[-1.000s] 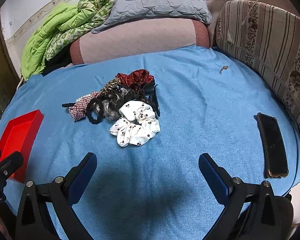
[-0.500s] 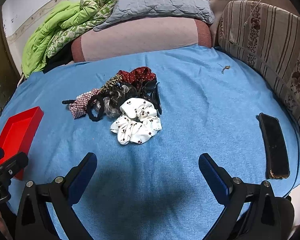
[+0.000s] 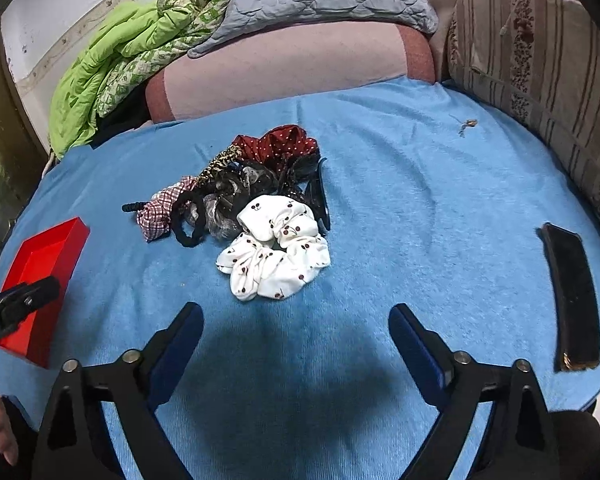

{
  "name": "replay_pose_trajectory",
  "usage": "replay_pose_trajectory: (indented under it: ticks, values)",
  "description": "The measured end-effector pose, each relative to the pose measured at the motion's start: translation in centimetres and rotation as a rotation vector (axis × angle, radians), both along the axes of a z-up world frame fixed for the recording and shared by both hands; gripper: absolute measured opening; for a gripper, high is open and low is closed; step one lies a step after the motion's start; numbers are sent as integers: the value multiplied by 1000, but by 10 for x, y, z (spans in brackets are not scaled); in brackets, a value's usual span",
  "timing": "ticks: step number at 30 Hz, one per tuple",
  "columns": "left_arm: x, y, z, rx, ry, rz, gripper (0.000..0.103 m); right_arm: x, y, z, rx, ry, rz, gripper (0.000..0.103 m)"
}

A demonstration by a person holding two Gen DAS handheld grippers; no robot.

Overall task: Organize jewelry
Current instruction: 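Grasp the red plaid scrunchie with the left tool while the right grasps the white cherry scrunchie, then carry both scrunchies into the red tray and open both tools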

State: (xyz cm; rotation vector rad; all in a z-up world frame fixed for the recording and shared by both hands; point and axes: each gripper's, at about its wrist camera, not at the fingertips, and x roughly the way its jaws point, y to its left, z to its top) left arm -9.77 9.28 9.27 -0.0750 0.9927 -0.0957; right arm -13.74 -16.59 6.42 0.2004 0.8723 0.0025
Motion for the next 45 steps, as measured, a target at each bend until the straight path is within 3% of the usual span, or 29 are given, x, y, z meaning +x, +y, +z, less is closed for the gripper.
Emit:
replay_pose_trajectory:
  ticks: [4, 9, 15, 17, 21, 23, 24, 28, 30, 40, 45]
  values:
    - [33, -7, -7, -20, 0, -15, 73, 16, 0, -5, 33, 9, 35, 82]
    - [67, -30, -19, -48, 0, -105, 73, 36, 3, -10, 55, -4, 76, 75]
    - [92, -56, -35, -9, 2, -194, 73, 56, 7, -20, 52, 11, 102, 71]
    - [102, -60, -43, -10, 18, -207, 67, 61, 9, -25, 47, 23, 105, 71]
    - [115, -62, -55, -34, 72, -205, 33, 64, 11, -31, 37, 38, 113, 68]
    - [118, -63, -60, -55, 90, -204, 17, 65, 12, -34, 32, 45, 116, 63]
    - [117, -63, -61, -48, 93, -201, 11, 65, 13, -36, 27, 52, 120, 60]
    - [109, -60, -54, -54, 87, -192, 9, 65, 11, -40, 31, 64, 126, 31]
    - [102, -59, -46, -71, 83, -186, 9, 63, 8, -37, 53, 57, 124, 23]
    - [38, -41, 6, -171, 26, -193, 9, 31, 12, 0, 98, -3, 134, 21]
    - [5, -16, 27, -142, -37, -151, 9, 11, 24, 21, 102, -30, 164, 21]
